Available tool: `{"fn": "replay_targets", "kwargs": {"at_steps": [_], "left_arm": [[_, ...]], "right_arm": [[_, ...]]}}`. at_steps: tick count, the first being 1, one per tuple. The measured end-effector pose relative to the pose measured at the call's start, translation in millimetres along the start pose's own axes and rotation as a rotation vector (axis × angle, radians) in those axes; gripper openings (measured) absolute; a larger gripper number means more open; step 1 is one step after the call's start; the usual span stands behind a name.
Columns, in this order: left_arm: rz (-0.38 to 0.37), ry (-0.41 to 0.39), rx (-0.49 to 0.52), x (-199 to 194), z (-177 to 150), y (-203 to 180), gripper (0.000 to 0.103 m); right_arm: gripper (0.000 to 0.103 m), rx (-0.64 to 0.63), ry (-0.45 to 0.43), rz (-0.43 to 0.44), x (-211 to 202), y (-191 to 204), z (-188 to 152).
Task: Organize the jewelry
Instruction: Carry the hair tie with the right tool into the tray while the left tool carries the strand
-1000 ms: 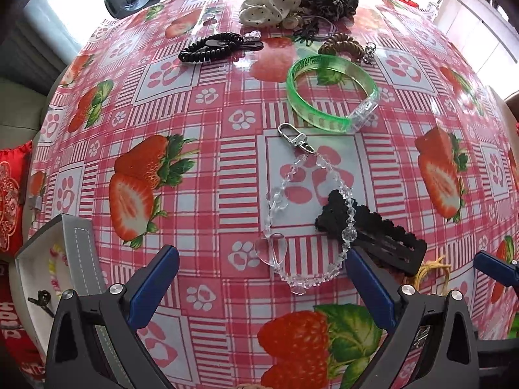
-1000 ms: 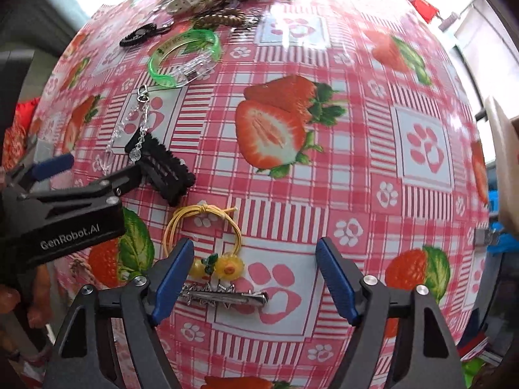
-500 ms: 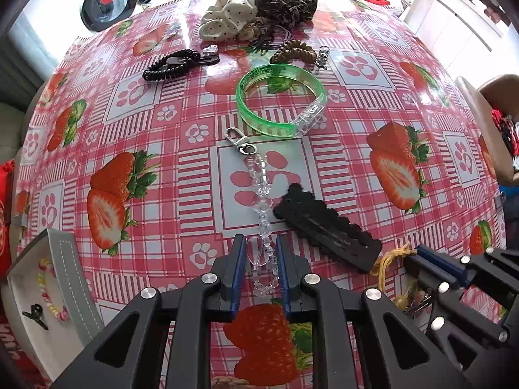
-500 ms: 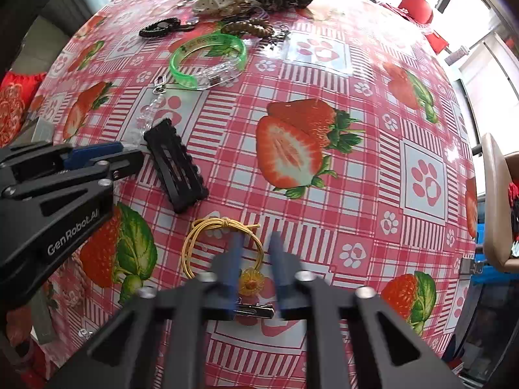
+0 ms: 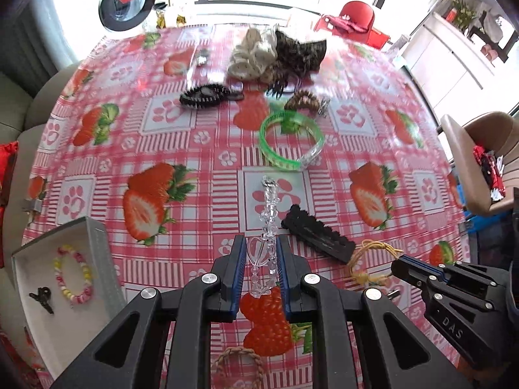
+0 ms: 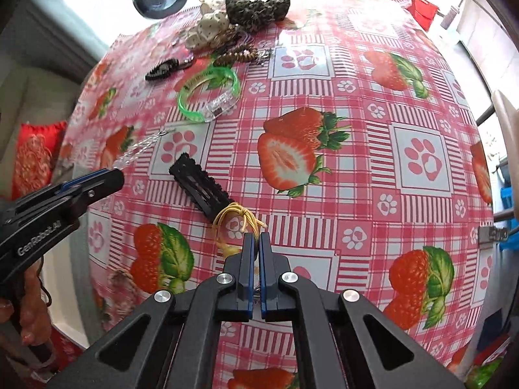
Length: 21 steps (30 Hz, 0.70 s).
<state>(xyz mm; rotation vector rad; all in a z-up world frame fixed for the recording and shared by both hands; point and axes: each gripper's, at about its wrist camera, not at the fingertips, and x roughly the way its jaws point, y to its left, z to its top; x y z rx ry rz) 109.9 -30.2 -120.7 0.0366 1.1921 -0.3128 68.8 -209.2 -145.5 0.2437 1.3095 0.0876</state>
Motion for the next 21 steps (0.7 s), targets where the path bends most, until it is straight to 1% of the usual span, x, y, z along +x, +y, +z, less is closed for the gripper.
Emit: {"fn": "replay_targets", "kwargs": {"at_steps": [5,13,21], "left_arm": [[-0.013,-0.032,-0.015,-23.0,-4.1,6.6,0.025],[-0.021,-0.055,-0.057,-44.4,-11.5,25.7,0.025],[0.000,-0.079,-0.105,-68.3,-26.5,52.7,0.025]], "right_arm": [[0.003,0.020,-0.012,0.014,-15.0,-1.2,-8.9],[0.002,0.034,-0.033,0.046,-31.3,8.1,-4.4],[0.002,-0.014,-0.054,0.055,-47.6,32.7,-3.8]]}}
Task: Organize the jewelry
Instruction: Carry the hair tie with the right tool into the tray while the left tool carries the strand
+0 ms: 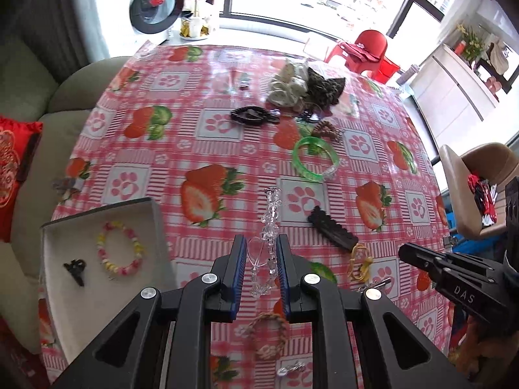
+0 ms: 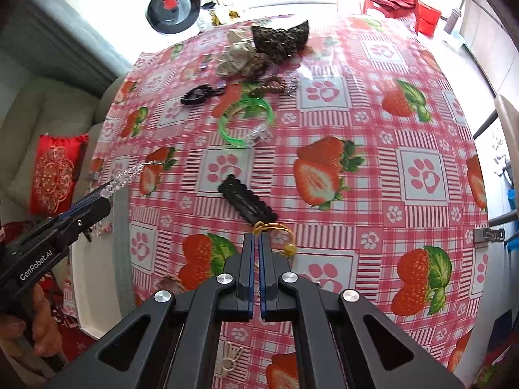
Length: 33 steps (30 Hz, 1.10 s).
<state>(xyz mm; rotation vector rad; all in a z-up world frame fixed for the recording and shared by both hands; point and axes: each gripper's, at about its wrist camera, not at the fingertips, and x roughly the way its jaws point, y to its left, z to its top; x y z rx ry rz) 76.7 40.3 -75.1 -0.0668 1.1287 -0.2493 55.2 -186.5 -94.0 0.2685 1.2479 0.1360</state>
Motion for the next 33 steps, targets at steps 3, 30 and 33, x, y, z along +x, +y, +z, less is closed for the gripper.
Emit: {"fn": "replay_targets", "kwargs": {"at_steps": [3,30,33], "left_arm": [[0.011,-0.009,-0.020,-9.2,-5.8,14.0,0.025],[0.083,-0.020,-0.146,-40.8,-50.8,91.8,0.025],[0.094,-0.026,-0.172,-46.9,-56.8,102.7,0.025]], "right_arm": [[0.002,0.003,0.008,-0.001,0.8,4.6,-3.1],[0.003,-0.072,0.079,-0.052,47.0,41.1,-10.7],[0.003,-0.114,0.047,0.011,28.8,64.3,-1.2]]}}
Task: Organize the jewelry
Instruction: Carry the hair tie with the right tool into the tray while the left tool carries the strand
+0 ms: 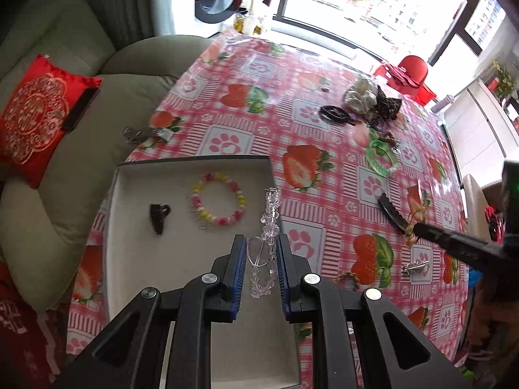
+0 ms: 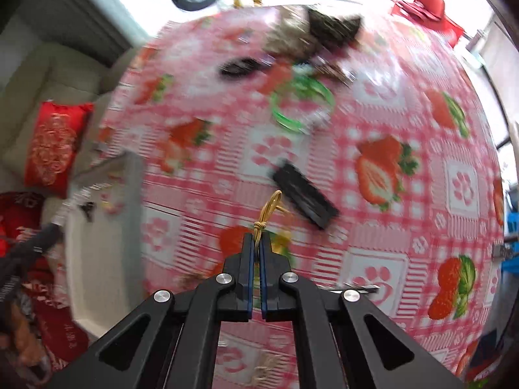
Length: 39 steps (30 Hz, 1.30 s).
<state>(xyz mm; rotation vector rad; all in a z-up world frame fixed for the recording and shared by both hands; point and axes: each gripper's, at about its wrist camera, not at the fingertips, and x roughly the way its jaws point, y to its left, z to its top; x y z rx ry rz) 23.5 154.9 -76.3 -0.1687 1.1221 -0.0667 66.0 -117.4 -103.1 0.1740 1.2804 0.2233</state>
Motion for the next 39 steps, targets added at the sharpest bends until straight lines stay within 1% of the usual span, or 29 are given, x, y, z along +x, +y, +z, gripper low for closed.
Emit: {"fn": "replay_targets", "kwargs": {"at_steps": [4,8,12,15,18,24,28,33,37,39], "left_arm": [[0.020,-0.003,-0.035,-3.3,-5.3,19.4,0.025],[0.041,0.001,-0.079,-2.0,-12.1,42.5,0.025],[0.057,0.004,-0.114,2.1,-20.6,63.4,0.025],[0.072,0.014,-0.140,11.4,-29.1,78.7,0.025],[0.085,0.036,-0.162,24.7,-38.4,90.2,0.025],[0.116,0.078,-0.174,51.5,-52.8,100.4,0.025],[0.138,0.092,-0.184,67.5,-53.2,104.6,0.025],[0.154,0.085,-0.198,79.5,-44.0,112.4,0.025],[0.185,0.073,-0.172,85.9,-30.7,111.4,0.025],[0.189,0.073,-0.166,89.1,-26.0,112.1,0.025]], "right_arm": [[0.003,-0.069,-0.024,0.074,-9.7,41.1,15.3],[0.003,-0.152,-0.025,0.135,-3.7,95.7,16.8],[0.003,-0.233,0.001,0.175,12.2,139.8,15.7],[0.003,-0.282,0.023,0.197,25.1,165.7,11.1],[0.003,-0.334,0.059,0.199,45.1,190.6,3.1],[0.003,-0.416,0.148,0.159,92.5,216.9,-15.6],[0.003,-0.424,0.198,0.144,116.1,219.5,-23.4],[0.003,-0.405,0.209,0.120,132.8,215.7,-17.4],[0.003,-0.379,0.201,0.103,139.2,212.1,-3.2],[0.003,-0.362,0.197,0.104,141.7,209.7,4.6]]}}
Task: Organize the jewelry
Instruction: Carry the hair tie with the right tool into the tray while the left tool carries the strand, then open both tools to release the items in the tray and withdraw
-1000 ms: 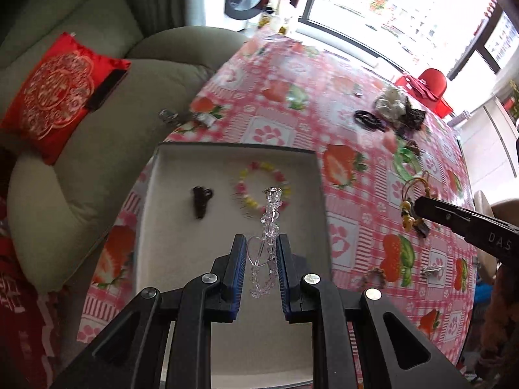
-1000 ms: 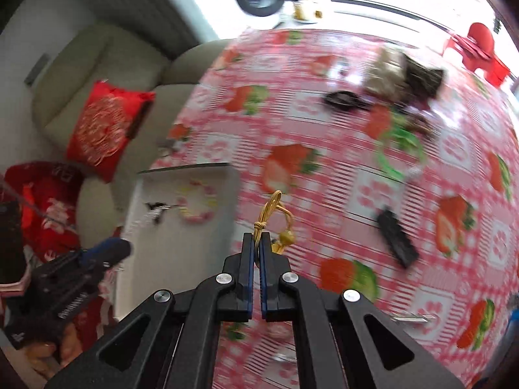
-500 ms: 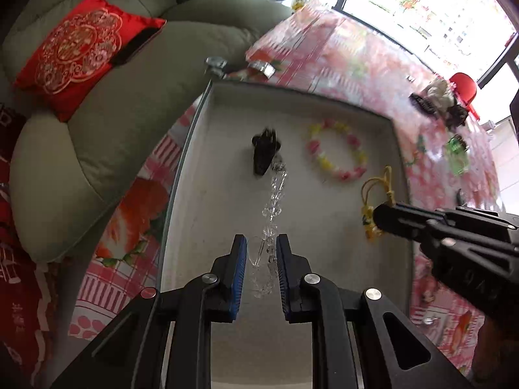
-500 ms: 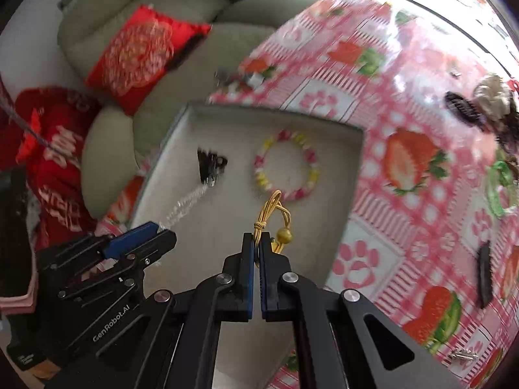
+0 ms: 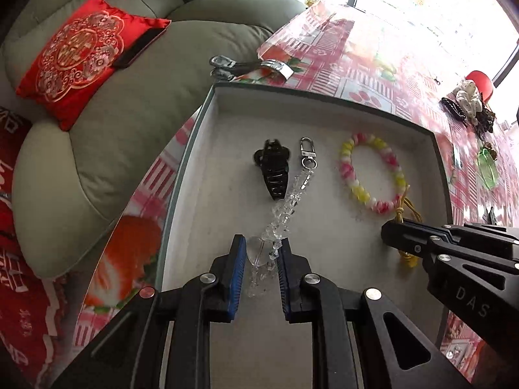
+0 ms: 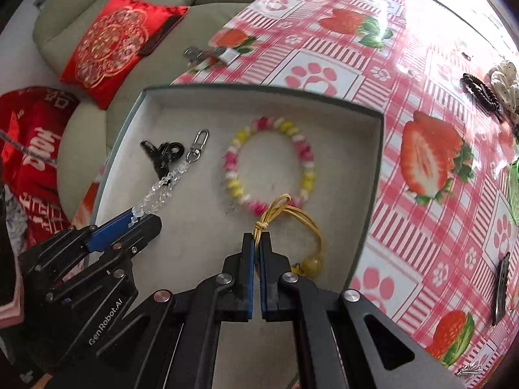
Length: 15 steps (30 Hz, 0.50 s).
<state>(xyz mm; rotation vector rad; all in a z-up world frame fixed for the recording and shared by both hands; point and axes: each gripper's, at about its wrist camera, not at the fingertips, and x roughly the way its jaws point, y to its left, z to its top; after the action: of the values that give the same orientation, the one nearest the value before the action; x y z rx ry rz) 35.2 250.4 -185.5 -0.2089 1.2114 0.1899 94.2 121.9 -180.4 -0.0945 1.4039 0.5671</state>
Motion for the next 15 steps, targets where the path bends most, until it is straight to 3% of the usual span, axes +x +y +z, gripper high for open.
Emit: {"fn": "replay_targets", "kwargs": {"at_steps": [11,13,15], "left_arm": [[0.053,0.015,0.038,-6.1,-6.1,-5.6,0.026],[0.063,0.014,0.048,-8.8,-7.7,-7.1,0.026],[0.070,0.014,0.058,-10.5,-8.4,-9.1,0.046]], "right_arm": [[0.005,0.025,0.010,0.037,-7.1,-8.4,3.9],[0.015,0.027,0.002,0.046,-11.1,-10.0,4.2],[0.036,0.031,-0.011,0.057,-16.0,-11.0,4.4]]}}
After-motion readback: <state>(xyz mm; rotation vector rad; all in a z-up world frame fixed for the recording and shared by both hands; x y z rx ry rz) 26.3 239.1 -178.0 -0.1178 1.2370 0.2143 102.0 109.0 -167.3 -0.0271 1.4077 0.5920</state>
